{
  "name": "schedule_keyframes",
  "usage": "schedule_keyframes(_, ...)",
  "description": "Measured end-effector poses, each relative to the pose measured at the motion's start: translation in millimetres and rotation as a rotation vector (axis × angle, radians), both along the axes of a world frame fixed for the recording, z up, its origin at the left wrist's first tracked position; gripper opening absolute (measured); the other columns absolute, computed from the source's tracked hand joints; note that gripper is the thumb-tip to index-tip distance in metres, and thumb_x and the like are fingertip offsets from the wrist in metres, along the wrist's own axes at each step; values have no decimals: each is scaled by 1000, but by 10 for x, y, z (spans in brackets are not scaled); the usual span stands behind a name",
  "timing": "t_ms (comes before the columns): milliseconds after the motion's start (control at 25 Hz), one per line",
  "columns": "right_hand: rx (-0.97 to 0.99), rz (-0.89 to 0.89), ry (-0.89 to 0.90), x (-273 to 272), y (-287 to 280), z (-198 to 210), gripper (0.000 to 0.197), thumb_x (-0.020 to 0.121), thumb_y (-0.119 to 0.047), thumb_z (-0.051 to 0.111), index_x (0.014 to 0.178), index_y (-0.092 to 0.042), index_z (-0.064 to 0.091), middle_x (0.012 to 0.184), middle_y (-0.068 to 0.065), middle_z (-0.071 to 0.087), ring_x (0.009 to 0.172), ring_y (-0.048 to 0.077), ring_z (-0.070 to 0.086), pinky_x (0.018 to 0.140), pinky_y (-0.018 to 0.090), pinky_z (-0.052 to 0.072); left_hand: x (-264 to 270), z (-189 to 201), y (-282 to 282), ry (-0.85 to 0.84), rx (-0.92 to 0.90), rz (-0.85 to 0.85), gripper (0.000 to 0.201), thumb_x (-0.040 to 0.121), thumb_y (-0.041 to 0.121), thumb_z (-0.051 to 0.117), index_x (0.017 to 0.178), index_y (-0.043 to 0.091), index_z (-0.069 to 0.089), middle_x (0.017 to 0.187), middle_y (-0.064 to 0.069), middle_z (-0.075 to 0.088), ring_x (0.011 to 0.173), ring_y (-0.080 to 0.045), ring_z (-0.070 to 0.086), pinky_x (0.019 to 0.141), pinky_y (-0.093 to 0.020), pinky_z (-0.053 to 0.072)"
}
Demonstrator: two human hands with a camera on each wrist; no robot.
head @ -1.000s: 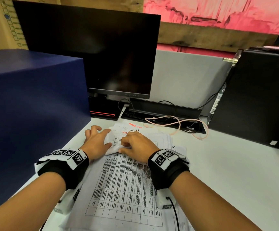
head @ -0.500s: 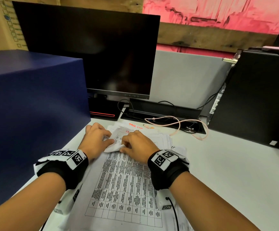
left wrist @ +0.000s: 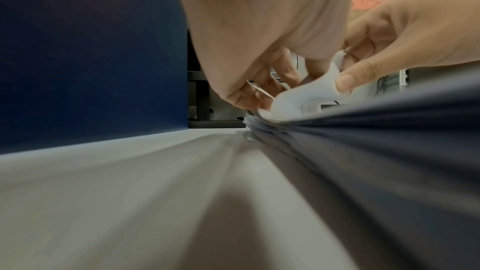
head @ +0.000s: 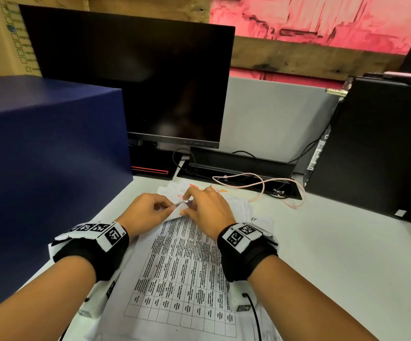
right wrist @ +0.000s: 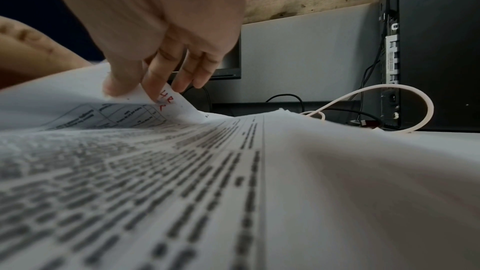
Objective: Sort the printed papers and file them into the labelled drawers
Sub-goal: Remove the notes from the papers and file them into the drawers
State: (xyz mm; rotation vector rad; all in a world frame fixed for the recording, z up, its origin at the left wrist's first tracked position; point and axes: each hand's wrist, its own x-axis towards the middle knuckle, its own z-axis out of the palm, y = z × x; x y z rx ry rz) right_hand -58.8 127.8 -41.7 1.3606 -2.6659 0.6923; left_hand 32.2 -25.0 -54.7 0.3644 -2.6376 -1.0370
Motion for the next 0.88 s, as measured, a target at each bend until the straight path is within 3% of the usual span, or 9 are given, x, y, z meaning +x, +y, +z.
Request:
schedule_keyframes(80, 27, 32, 52, 5, 9, 16, 26, 89, -37, 65, 106, -18, 63, 95, 3, 66, 103, 20, 48, 76, 30, 37, 9, 22, 23, -8, 135, 22, 38, 95, 46, 49, 79, 22, 75, 61, 13, 64, 57, 4, 56, 57, -10, 38)
schedule_keyframes(160, 53, 65, 106, 5, 12, 27, 25, 92, -39, 60, 99, -15, 65, 94, 4, 63, 101, 20, 47, 76, 27, 35, -13, -4, -12, -7, 75, 78, 41, 99, 43, 44, 77, 24, 73, 63, 14, 62, 63, -1, 56, 64, -18, 42)
schedule_keyframes(240, 59, 88, 135, -2, 7, 17, 28, 96, -38, 54, 104, -14, 65, 102, 3, 57, 103, 19, 44, 80, 26, 35, -54, -60, -105, -11, -110, 176, 22, 97, 32, 51, 100, 23, 71, 95, 5, 64, 92, -14, 57, 85, -30, 47)
schedule_keyframes(320, 34, 111, 112, 2, 6, -1, 27, 98, -35, 50, 111, -14, 61, 109, 2, 54, 105, 18, 44, 85, 28, 39, -63, -99, -160, -76, -173, 255, 39, 94, 27, 57, 131, 17, 56, 121, -4, 56, 113, -23, 49, 101, -38, 42)
schedule_keyframes(360, 26, 125, 87, 10, 5, -11, 25, 99, -34, 48, 112, -14, 57, 110, 3, 54, 105, 19, 45, 86, 31, 41, -68, -117, -174, -94, -161, 272, 46, 93, 26, 58, 137, 15, 50, 126, -5, 53, 117, -24, 47, 103, -38, 40)
schedule_keyframes(480, 47, 146, 25, 32, -6, -36, 20, 100, -32, 44, 108, -14, 48, 106, 4, 59, 97, 23, 51, 82, 38, 45, -74, -110, -175, -29, -163, 259, 41, 90, 23, 63, 130, 16, 57, 116, -1, 57, 107, -20, 51, 95, -33, 44)
schedule_keyframes(600, 43, 146, 20, 19, -13, -41, 18, 97, -32, 52, 103, -16, 47, 103, 3, 60, 94, 22, 51, 78, 36, 43, -37, -52, -138, 73, -162, 267, 26, 87, 19, 67, 113, 21, 65, 98, 4, 60, 93, -14, 52, 85, -30, 46)
schedule_keyframes(720, 51, 162, 22, 12, -12, -38, 19, 92, -30, 59, 98, -17, 46, 101, 2, 59, 92, 21, 50, 76, 34, 41, 1, -11, -100, 144, -87, 287, 32, 84, 16, 69, 114, 27, 61, 88, 9, 63, 80, -13, 57, 78, -29, 48)
schedule_keyframes(880, 59, 164, 7, 10, -11, -43, 17, 90, -27, 62, 95, -17, 49, 103, 2, 59, 94, 22, 52, 79, 36, 44, -4, -11, -97, 79, 5, 287, 27, 79, 17, 75, 98, 28, 60, 79, 10, 65, 70, -9, 61, 66, -24, 49)
